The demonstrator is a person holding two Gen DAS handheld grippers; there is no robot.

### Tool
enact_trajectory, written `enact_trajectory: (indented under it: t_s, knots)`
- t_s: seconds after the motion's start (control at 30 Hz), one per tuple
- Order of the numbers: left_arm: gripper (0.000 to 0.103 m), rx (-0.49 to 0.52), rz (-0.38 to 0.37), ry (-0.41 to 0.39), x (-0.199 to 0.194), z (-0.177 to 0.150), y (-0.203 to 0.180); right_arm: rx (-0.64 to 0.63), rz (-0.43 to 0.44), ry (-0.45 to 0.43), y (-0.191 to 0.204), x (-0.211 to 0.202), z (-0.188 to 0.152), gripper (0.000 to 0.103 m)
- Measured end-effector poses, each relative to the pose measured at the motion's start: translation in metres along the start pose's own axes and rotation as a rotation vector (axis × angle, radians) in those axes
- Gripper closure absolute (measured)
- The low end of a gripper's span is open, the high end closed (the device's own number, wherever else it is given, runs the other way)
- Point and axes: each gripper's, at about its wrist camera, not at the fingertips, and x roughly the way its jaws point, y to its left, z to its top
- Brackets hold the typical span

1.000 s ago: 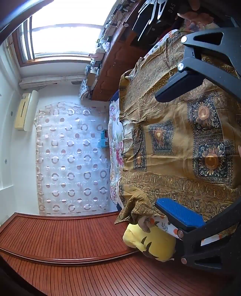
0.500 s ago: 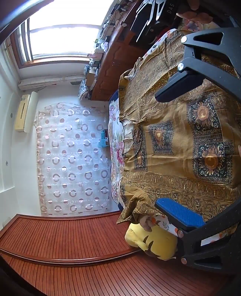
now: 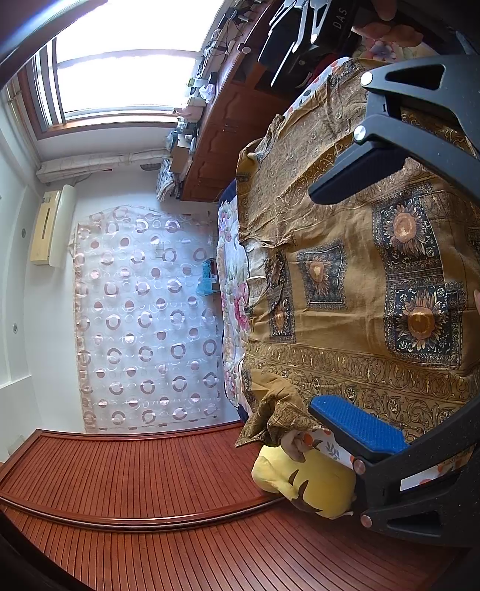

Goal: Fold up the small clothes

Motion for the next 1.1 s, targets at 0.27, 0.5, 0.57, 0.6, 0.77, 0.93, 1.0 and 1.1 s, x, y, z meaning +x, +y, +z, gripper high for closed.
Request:
enact_trajectory:
  t_s: [0.27, 0.5, 0.57, 0.6, 0.77, 0.93, 1.0, 1.1]
  knots:
    - [0.000, 0.004, 0.001, -0.002, -0.0002, -0.0001, -0.0004, -0.001, -0.003, 0.000, 0.0001, 0.0008, 0.0005, 0.010]
    - [0.000, 0.004, 0.001, -0.005, -0.0024, 0.0052, -0.0040, -0.002, -0.006, -0.003, 0.0002, 0.0001, 0.0006, 0.010]
    - [0.000, 0.005, 0.002, -0.006, -0.0048, 0.0042, -0.0058, -0.002, -0.008, -0.003, -0.0001, 0.0004, 0.0007, 0.010]
    - [0.000, 0.004, 0.002, -0.006, -0.0050, 0.0046, -0.0060, -0.001, -0.008, -0.003, -0.0003, 0.0002, 0.0005, 0.010]
    - [0.000, 0.007, 0.001, -0.008, -0.0052, 0.0040, -0.0062, -0.001, -0.010, -0.004, -0.0004, 0.0002, 0.0006, 0.010]
    - [0.000, 0.007, 0.002, -0.009, -0.0056, 0.0042, -0.0067, 0.000, -0.010, -0.006, -0.0004, 0.0001, 0.0007, 0.010]
    - [0.000, 0.008, 0.003, -0.010, -0.0058, 0.0043, -0.0070, 0.001, -0.010, -0.007, -0.0004, -0.0005, 0.0007, 0.010]
    - [0.000, 0.009, 0.003, -0.010, -0.0058, 0.0043, -0.0071, 0.001, -0.011, -0.008, 0.0006, -0.0011, 0.0002, 0.010]
